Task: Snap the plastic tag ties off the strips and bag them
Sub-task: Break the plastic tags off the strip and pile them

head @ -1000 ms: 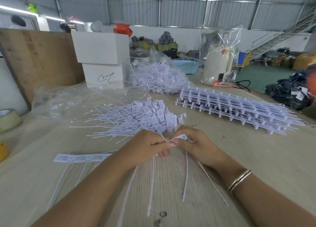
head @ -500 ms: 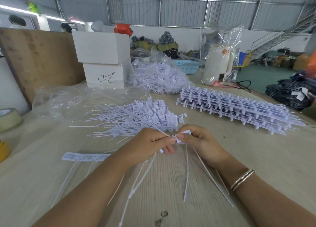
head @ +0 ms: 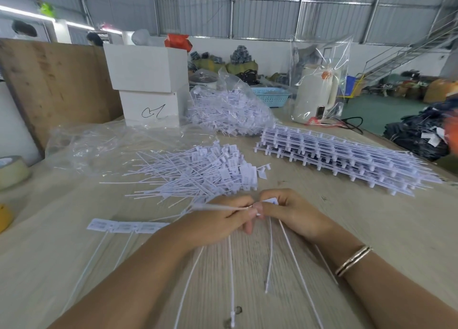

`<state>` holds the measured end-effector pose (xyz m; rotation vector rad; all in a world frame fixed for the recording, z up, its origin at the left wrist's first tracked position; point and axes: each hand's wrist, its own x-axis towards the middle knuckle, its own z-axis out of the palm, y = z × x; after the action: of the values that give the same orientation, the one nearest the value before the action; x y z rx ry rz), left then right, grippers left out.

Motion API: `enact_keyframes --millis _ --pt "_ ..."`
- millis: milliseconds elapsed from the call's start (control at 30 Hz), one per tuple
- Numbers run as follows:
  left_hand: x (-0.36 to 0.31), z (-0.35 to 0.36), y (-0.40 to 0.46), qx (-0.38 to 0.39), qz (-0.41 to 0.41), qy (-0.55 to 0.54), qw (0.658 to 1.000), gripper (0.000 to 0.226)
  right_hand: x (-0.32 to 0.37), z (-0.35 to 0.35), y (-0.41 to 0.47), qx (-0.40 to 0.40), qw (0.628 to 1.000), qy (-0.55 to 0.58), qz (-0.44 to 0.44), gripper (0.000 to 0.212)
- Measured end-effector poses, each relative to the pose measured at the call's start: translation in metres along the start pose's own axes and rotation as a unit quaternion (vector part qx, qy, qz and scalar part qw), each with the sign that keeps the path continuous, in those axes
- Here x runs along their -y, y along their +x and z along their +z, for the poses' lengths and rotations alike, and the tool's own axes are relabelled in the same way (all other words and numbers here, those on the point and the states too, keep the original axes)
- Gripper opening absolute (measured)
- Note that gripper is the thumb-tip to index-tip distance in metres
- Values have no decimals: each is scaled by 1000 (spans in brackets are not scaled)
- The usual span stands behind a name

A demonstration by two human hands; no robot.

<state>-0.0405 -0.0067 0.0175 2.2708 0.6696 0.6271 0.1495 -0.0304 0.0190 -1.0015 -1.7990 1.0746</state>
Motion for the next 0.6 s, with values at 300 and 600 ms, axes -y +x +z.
enact_keyframes --millis 300,600 --pt "-11 -8 0 -41 6 -124 991 32 1 -6 5 -45 969 241 4 15" --pt "8 -1 -3 -84 -102 269 954 20 -18 -9 14 -202 915 -345 56 15"
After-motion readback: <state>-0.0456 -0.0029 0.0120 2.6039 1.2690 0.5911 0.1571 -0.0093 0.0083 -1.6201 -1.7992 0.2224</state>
